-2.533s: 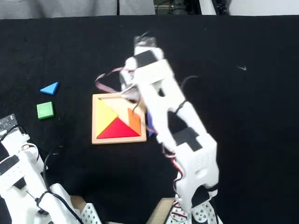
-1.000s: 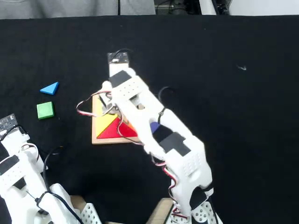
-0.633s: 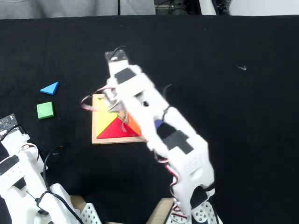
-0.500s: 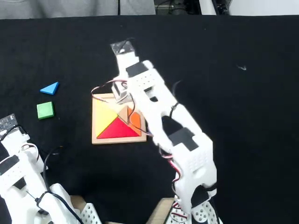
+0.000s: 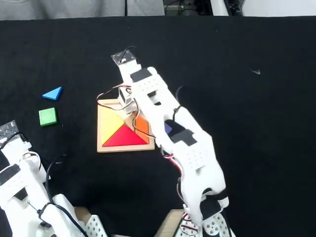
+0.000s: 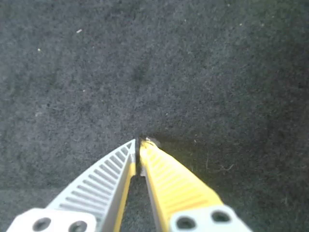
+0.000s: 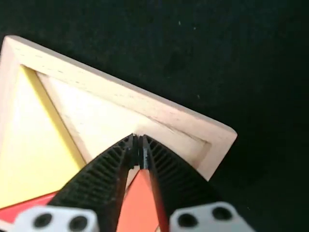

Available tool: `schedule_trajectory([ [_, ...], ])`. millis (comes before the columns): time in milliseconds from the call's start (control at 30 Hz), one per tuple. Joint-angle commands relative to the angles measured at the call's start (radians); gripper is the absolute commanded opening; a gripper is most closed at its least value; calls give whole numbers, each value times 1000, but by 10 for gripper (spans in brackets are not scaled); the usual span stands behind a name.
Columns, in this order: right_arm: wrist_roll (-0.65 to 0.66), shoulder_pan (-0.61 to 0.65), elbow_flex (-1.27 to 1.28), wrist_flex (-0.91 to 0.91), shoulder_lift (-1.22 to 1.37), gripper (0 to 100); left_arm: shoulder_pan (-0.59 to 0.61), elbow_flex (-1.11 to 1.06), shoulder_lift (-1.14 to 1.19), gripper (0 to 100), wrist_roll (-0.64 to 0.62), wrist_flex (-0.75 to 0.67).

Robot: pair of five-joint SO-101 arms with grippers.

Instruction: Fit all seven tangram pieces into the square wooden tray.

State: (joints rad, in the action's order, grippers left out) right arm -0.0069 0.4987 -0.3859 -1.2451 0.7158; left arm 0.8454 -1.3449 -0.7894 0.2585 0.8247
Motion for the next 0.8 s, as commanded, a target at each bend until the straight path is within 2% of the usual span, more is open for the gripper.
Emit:
schedule_trajectory([
  [0, 11, -2, -74, -74, -8, 11, -7, 4, -15, 30, 9, -11],
  [167, -6, -20, -150, -97, -10, 10, -7, 4, -15, 30, 9, -11],
  [367, 29, -100, -334, -258, -62, 10, -7, 4, -15, 30, 9, -11],
  [467, 80, -183, -381, -339, -136, 10, -7, 4, -15, 30, 9, -11],
  [633, 250, -288, -367, -499, -251, 10, -7, 4, -15, 30, 9, -11],
  [767, 319, -354, -188, -505, -371, 10, -7, 4, -15, 30, 9, -11],
])
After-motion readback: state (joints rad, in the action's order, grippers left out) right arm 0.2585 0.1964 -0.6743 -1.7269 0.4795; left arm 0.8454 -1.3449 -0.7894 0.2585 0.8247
